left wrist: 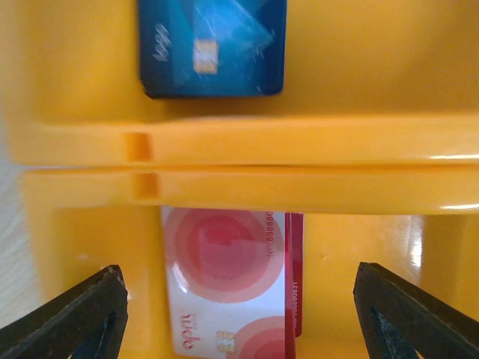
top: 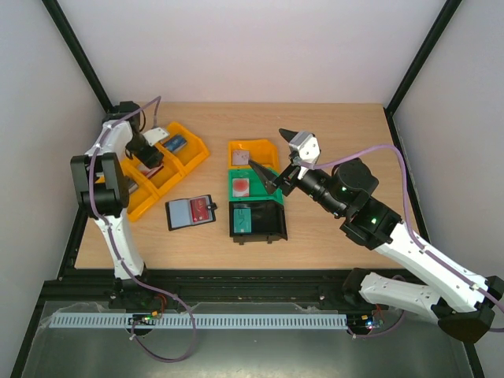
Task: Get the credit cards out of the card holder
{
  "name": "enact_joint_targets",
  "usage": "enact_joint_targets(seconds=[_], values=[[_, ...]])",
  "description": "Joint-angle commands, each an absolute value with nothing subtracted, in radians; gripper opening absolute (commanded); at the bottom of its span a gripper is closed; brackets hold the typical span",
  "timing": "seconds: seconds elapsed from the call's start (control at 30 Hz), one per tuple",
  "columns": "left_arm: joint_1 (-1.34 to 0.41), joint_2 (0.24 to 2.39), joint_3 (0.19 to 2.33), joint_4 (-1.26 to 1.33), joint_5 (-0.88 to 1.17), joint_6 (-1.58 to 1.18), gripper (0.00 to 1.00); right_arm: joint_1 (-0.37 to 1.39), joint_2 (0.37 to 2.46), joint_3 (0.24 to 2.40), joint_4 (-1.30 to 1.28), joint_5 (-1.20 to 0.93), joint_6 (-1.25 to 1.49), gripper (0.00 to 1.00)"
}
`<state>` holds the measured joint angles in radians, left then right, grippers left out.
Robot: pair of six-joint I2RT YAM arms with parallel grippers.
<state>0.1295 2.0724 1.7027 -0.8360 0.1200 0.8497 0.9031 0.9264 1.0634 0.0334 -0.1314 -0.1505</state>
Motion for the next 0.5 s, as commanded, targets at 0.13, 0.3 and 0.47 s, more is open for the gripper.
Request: enact_joint_targets(seconds=[0.13, 0.3, 0.47], values=[[0.136, 2.203, 1.712, -0.891, 0.064, 0.846, 0.84, 0.899, 0.917, 1.099, 0.017, -0.127, -0.163, 0.99], [0.134, 2.241, 1.705, -0.874, 0.036, 0.828, 0.85, 0.899, 0.919, 1.101, 0.018, -0.137, -0.162, 0.99], [0.128, 2.191, 1.628, -0.936, 0.159, 0.882, 0.79, 0.899, 0.911, 1.095, 0.015, -0.131, -0.158, 0.99]])
